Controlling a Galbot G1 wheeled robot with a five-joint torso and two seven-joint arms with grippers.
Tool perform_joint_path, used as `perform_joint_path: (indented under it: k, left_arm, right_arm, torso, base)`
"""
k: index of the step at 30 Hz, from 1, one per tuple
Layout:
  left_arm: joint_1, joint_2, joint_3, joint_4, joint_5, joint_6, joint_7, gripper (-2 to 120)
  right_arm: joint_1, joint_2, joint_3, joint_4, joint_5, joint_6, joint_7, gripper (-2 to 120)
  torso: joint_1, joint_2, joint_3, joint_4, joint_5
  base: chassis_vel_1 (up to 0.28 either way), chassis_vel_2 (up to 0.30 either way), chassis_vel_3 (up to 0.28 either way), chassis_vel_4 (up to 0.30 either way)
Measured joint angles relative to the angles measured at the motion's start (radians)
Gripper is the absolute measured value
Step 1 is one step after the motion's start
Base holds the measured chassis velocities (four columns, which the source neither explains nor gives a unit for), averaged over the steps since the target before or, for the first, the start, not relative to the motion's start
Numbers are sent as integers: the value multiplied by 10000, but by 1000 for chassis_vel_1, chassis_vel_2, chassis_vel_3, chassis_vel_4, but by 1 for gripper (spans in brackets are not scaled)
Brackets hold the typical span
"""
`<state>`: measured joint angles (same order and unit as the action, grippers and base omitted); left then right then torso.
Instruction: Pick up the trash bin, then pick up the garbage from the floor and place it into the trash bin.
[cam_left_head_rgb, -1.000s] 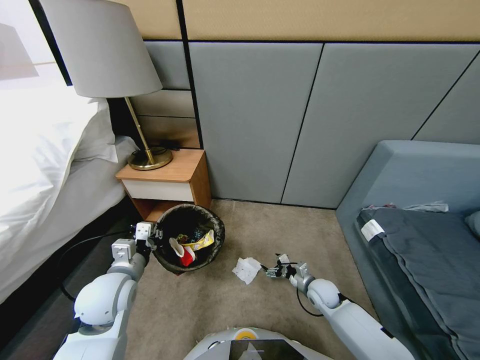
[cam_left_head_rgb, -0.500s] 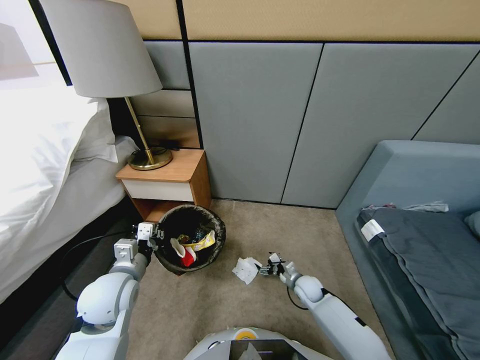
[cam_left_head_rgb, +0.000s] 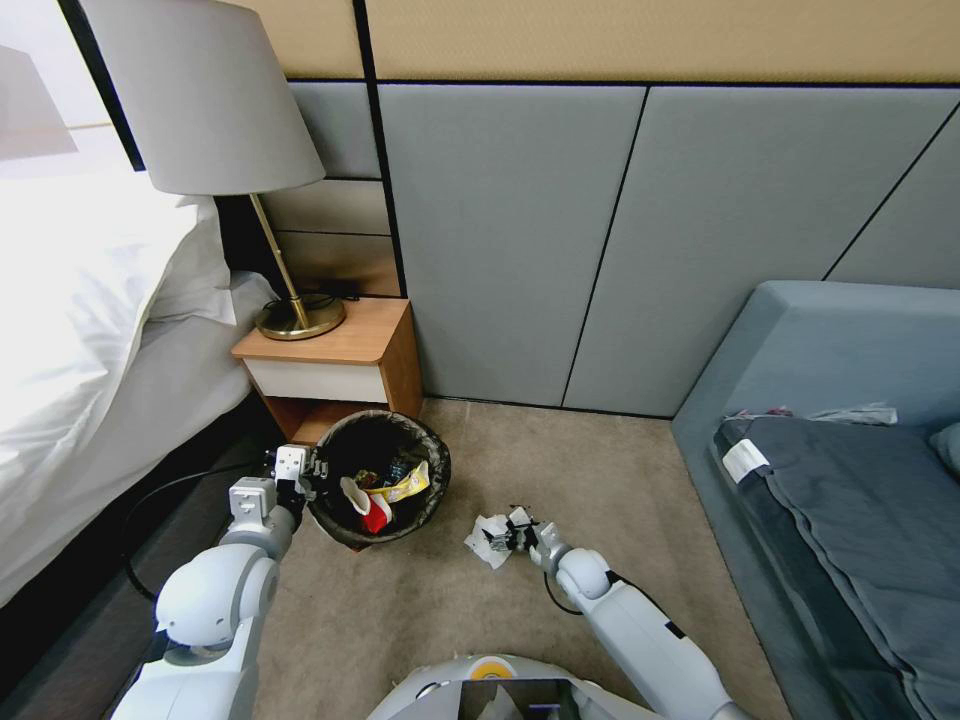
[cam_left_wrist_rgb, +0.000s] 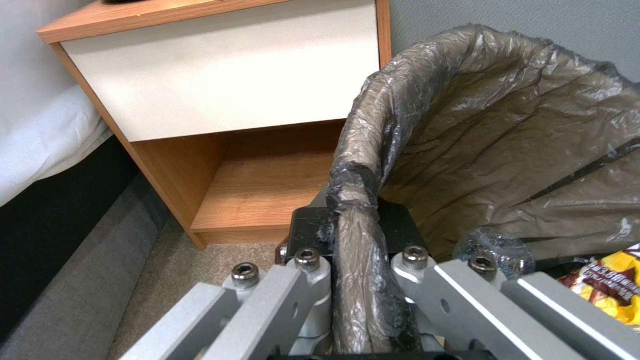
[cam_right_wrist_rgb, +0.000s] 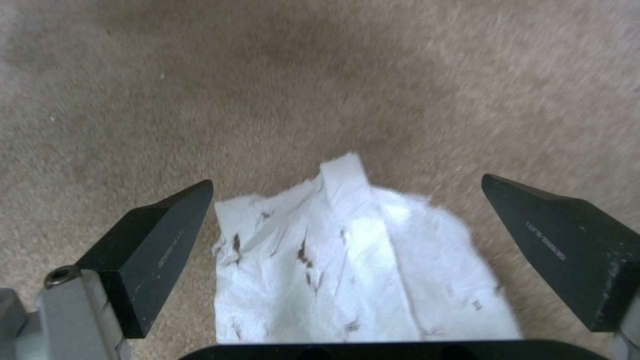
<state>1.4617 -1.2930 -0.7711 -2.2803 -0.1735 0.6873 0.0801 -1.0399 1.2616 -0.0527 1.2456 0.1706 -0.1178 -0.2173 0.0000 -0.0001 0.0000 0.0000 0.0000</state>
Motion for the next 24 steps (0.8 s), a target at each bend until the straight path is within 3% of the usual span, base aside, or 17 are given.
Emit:
perform_joint_path:
  k: [24]
  left_arm:
    - [-36, 18, 44, 64, 10, -23, 20, 4]
  right_arm:
    - [-31, 156, 73, -766, -199, 178, -66, 97]
  torso:
    - [0, 0, 0, 0, 0]
  base:
    - [0, 0, 0, 0]
